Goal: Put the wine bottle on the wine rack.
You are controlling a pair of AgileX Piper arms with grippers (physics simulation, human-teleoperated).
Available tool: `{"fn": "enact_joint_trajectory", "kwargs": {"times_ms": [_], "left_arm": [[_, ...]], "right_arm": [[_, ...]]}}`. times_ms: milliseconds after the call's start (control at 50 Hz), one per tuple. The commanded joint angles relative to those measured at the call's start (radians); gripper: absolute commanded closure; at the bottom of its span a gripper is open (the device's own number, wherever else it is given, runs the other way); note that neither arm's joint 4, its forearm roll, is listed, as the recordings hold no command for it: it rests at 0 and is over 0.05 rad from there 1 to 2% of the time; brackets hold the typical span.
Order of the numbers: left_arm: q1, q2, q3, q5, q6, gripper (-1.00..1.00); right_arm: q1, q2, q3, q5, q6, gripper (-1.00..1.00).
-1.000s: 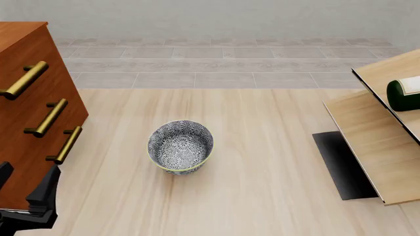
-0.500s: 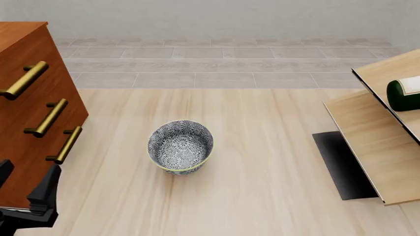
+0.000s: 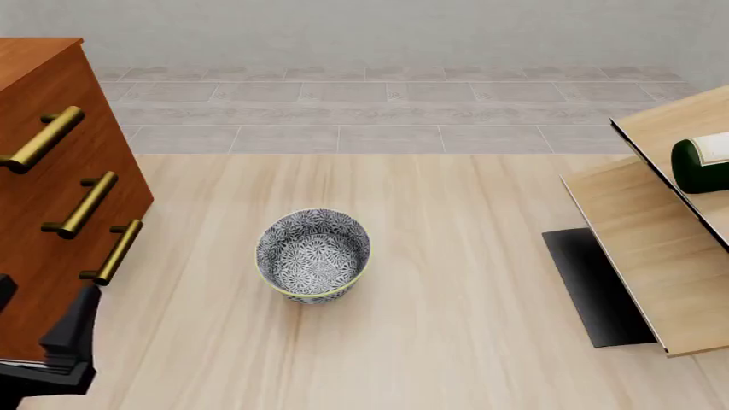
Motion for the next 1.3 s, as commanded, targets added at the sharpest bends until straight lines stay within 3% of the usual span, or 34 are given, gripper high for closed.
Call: {"fn": "enact_joint_trajectory", "kwargs": {"times_ms": [20,60,140,380,440,620,700,1300], "left_arm": [[0.002,-0.026,-0.029,0.044,0.007,-1.0],[0.002,-0.03,-0.037,0.051,0.006,-1.0],[0.001,-0.035,-0.047,0.063,0.011,-1.0],[-0.003,-0.039,-0.061,0.076,0.012,-1.0],[-0.001,-0.04,-0.062,0.076,0.012,-1.0],[-0.001,-0.044,-0.071,0.087,0.015,-1.0],[-0.003,-0.046,-0.078,0.094,0.014,-1.0],[-0.006,-0.085,-0.14,0.173,0.023,-1.0]], "right_arm": [[0.071,-0.057,0.029,0.018,-0.049,-1.0],[0.059,-0.066,0.04,0.018,-0.026,-1.0],[0.069,-0.096,0.072,0.018,-0.031,-1.0],[0.145,-0.195,0.161,0.02,-0.098,-1.0],[0.144,-0.212,0.172,0.024,-0.086,-1.0],[0.199,-0.295,0.233,0.05,-0.128,-1.0],[0.196,-0.324,0.254,0.068,-0.115,-1.0],[0.235,-0.452,0.3,0.168,-0.151,-1.0]]}}
